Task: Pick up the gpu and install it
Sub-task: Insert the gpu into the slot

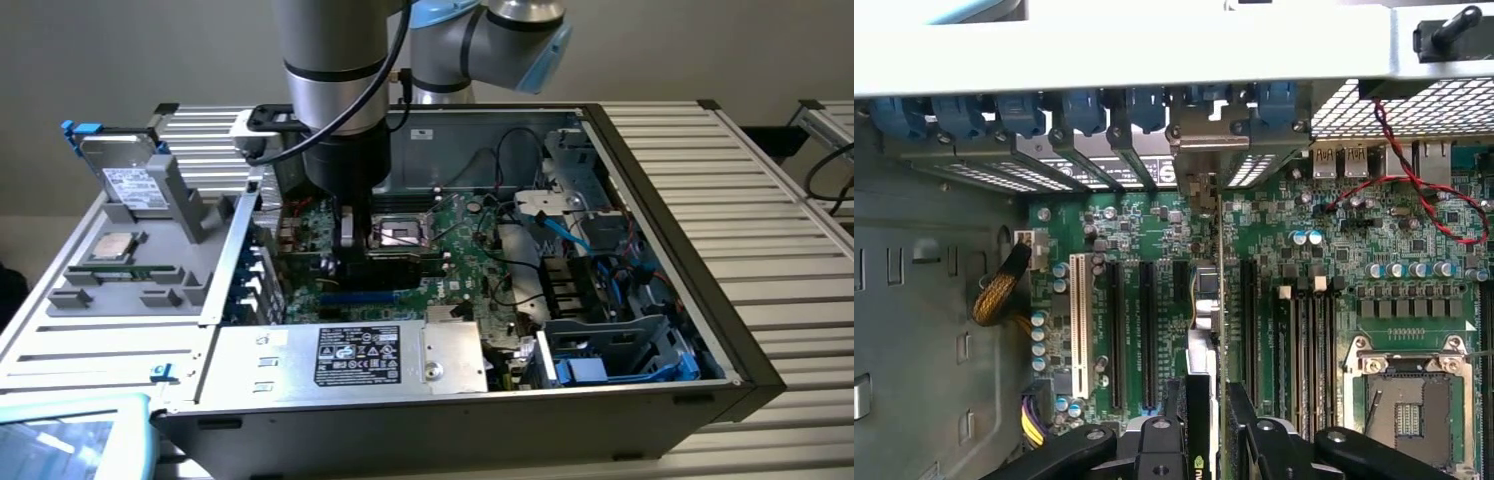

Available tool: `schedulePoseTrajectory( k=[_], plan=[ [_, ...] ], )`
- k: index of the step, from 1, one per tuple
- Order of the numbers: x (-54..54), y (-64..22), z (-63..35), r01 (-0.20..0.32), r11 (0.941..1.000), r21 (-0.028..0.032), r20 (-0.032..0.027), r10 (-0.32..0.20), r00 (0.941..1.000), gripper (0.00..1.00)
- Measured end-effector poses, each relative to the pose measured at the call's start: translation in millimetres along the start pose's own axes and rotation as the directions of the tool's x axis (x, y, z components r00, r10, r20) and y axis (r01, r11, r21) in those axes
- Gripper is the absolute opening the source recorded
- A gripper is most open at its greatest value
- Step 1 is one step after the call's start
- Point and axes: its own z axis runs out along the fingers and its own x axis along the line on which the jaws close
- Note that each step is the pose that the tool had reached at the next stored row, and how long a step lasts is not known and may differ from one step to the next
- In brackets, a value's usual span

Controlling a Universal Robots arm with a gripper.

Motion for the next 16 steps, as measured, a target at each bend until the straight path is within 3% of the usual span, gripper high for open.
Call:
schedulePoseTrajectory(
  k=[16],
  plan=[
    [-0.4,2.2,3.5,0.0,1.0,0.0001,0.0001,0.0,1.0,0.27]
  ],
)
